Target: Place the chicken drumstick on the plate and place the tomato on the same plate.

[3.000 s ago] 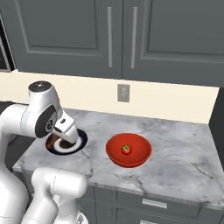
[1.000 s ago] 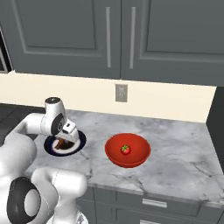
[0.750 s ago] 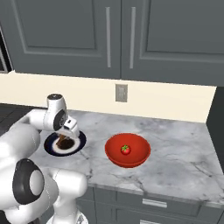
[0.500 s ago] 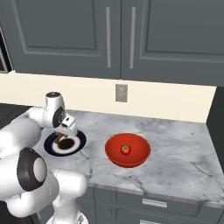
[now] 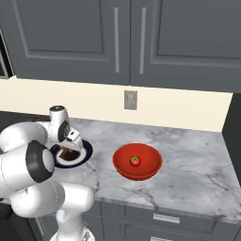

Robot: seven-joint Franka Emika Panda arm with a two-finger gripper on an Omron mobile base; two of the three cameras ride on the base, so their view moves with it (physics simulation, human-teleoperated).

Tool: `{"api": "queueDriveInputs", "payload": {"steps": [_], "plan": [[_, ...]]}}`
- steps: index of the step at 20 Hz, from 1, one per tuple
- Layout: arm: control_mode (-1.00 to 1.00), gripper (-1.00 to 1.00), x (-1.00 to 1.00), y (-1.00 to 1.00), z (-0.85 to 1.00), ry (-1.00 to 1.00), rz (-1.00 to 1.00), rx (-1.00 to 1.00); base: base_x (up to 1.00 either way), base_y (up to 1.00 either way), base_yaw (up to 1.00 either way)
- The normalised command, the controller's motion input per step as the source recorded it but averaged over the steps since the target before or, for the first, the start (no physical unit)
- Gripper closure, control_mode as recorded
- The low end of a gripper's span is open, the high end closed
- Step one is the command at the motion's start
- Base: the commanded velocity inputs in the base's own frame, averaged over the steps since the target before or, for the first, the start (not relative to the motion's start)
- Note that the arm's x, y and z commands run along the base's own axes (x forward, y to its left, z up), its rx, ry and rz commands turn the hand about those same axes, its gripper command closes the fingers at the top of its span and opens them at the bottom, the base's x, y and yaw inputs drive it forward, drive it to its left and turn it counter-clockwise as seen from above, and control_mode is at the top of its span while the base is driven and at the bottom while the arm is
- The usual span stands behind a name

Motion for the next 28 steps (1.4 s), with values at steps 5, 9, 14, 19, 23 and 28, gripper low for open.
{"api": "queueDriveInputs", "payload": {"steps": [5,9,14,19,23,28], "plan": [[-1.00,1.00,0.14,0.00,-0.23,0.00,0.00,0.00,0.00,0.00,0.00],[-1.00,1.00,0.00,0.00,0.00,0.00,0.00,0.00,0.00,0.00,0.00],[-1.00,-1.00,0.00,0.00,0.00,0.00,0.00,0.00,0.00,0.00,0.00],[-1.00,-1.00,0.00,0.00,0.00,0.00,0.00,0.00,0.00,0.00,0.00],[-1.00,-1.00,-0.17,-0.04,0.24,-0.05,0.00,0.00,0.00,0.00,0.00],[-1.00,-1.00,-0.61,-0.32,0.50,-0.16,0.00,0.00,0.00,0.00,0.00]]}}
